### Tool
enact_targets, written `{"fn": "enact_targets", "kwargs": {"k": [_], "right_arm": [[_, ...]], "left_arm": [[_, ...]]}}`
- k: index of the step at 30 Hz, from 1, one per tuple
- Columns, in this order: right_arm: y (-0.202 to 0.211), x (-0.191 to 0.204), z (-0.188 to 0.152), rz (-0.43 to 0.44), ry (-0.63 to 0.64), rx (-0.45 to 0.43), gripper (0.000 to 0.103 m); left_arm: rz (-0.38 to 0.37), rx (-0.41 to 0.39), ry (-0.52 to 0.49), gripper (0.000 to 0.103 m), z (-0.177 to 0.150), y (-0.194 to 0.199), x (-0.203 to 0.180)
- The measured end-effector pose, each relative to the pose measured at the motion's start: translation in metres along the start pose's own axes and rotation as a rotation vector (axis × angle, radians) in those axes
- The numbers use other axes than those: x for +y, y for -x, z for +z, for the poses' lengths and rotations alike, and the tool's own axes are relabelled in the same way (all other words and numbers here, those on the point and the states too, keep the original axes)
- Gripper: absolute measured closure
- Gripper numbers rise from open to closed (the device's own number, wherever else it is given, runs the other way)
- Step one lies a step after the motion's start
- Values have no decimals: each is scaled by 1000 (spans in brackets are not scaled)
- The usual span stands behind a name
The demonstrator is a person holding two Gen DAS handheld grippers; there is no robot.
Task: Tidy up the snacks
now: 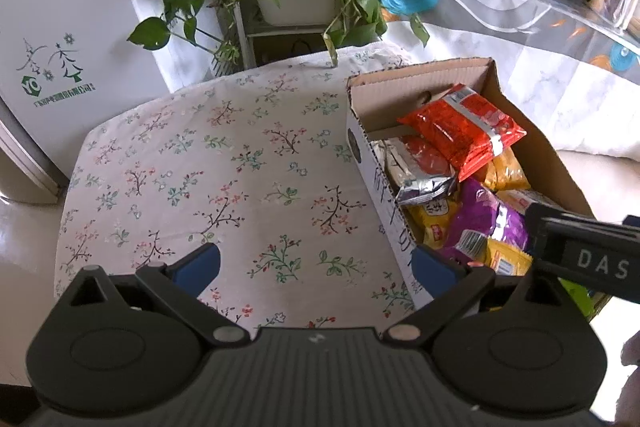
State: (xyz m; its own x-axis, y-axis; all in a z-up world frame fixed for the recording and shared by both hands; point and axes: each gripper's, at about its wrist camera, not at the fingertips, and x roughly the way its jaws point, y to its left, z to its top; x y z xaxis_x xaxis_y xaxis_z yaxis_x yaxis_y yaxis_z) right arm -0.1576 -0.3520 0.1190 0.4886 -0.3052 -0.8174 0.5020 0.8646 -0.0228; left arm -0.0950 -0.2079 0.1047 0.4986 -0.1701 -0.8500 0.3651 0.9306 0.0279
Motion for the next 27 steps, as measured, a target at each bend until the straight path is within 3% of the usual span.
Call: {"fn": "enact_targets", "kwargs": {"k": [8, 19, 27], "right_arm": [[-2, 24, 1, 60, 43, 4, 0], [-5, 74, 1, 227, 66, 17, 0], [-5, 119, -6, 363, 111, 10, 0]], "left_arm": [[29, -17, -71, 2, 3, 4, 20], [124, -28, -226, 1, 14, 14, 59], [187, -20, -292, 1, 10, 14, 109]]}}
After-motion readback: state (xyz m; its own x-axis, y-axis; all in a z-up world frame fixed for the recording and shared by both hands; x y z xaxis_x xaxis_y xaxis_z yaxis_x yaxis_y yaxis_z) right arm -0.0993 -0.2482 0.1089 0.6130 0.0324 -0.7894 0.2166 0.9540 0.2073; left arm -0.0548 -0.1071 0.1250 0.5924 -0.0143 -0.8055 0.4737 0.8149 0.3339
